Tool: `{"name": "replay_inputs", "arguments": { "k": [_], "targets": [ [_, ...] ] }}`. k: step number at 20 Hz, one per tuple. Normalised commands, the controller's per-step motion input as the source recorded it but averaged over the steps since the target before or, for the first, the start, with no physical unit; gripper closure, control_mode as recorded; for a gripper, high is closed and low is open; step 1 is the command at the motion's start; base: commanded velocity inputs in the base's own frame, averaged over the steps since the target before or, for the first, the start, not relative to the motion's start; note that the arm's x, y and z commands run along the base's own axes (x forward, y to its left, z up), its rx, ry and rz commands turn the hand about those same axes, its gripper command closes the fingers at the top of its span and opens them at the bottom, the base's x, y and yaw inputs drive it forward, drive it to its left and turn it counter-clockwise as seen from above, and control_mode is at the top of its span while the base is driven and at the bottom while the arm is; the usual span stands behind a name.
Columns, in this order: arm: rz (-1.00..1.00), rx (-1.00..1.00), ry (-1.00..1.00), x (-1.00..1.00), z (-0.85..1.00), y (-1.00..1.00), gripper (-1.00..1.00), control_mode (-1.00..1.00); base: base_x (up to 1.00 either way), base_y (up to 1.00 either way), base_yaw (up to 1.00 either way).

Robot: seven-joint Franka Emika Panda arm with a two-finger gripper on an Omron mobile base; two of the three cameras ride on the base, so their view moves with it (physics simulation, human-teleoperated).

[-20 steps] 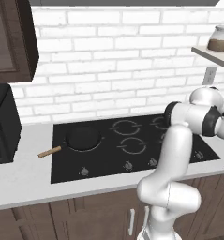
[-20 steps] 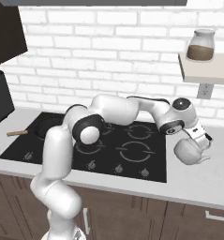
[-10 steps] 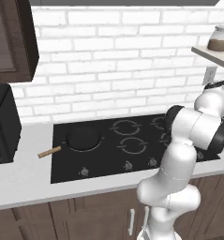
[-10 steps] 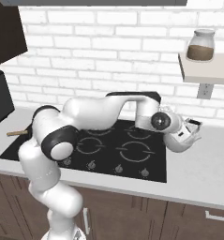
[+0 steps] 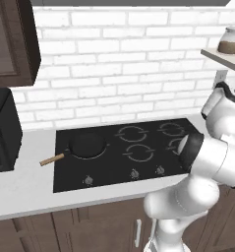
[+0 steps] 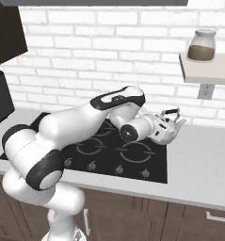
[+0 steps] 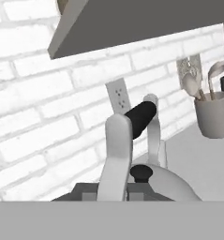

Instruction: Pick the kettle from the counter and place it on a stove burner. Then turn the burner on.

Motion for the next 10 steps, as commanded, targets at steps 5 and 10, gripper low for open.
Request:
{"name": "replay_inputs", "arguments": {
  "k": [5, 10],
  "targets": [
    [0.05, -0.25, 0.26, 0.0, 0.48, 0.69, 1.0, -1.0, 0.0, 0.0, 0.0],
    [0.07, -0.24, 0.26, 0.0, 0.53, 0.6, 1.0, -1.0, 0.0, 0.0, 0.0]
  ]
}}
